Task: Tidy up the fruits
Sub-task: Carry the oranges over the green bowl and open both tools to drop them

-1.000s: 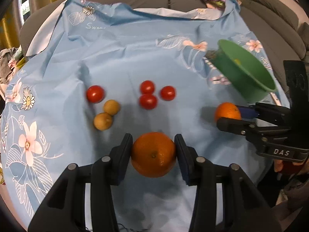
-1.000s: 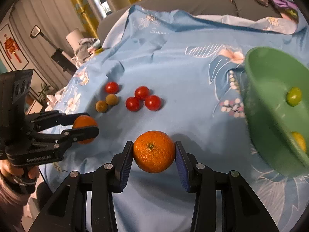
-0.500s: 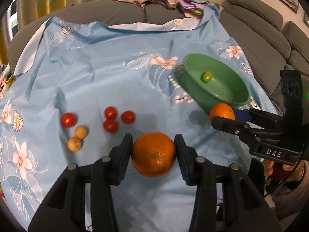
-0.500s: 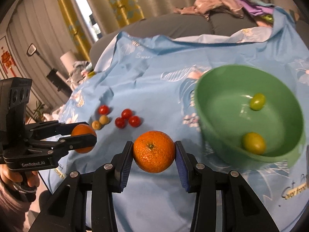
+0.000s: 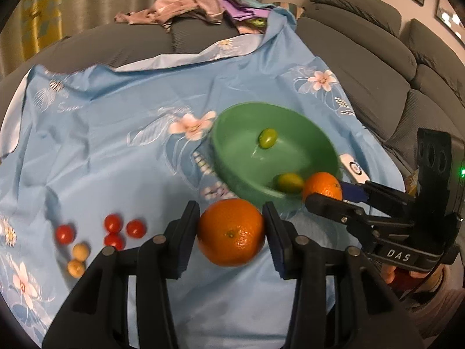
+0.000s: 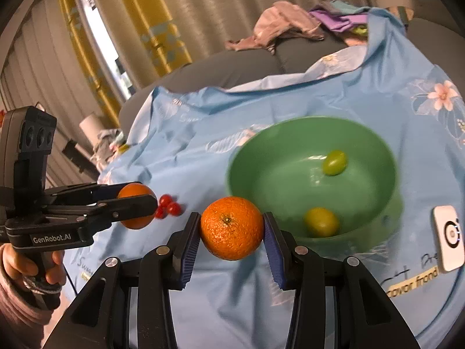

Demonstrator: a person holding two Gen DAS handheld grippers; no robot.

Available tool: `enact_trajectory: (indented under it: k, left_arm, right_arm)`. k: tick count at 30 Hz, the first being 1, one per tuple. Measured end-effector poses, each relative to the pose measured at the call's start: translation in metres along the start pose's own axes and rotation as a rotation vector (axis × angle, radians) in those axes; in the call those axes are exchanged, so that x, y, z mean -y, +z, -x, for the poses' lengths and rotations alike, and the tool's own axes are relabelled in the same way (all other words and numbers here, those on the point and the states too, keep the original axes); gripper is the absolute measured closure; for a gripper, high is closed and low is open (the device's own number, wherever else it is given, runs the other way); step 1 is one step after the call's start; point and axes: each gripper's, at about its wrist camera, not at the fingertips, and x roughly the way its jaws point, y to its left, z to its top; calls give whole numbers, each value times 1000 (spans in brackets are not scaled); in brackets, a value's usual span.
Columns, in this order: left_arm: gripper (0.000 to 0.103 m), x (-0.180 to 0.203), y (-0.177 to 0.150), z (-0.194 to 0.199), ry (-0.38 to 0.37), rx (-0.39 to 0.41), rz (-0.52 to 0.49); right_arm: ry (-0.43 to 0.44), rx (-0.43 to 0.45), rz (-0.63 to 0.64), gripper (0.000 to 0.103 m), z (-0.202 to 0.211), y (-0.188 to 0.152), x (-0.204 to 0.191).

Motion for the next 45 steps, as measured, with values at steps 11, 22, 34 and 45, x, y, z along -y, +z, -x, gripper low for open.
enact_trajectory:
  k: [11,22,34,45]
  left_arm:
    - [58,31,31,-31,-21,-23,-51]
    - [58,45,54,-70,-5,-53,-74]
    - [58,44,52,-99,61,-105,-100]
    - [56,46,52,-98,80,-94,-110]
  right_arm:
    - [-31,54,-28,59,5,11,32]
    - [-85,52,-59,58,-6,20,60]
    - [-194,-2,-16,58,-27,19,63]
    - [-228,15,-18,58,-21,18,62]
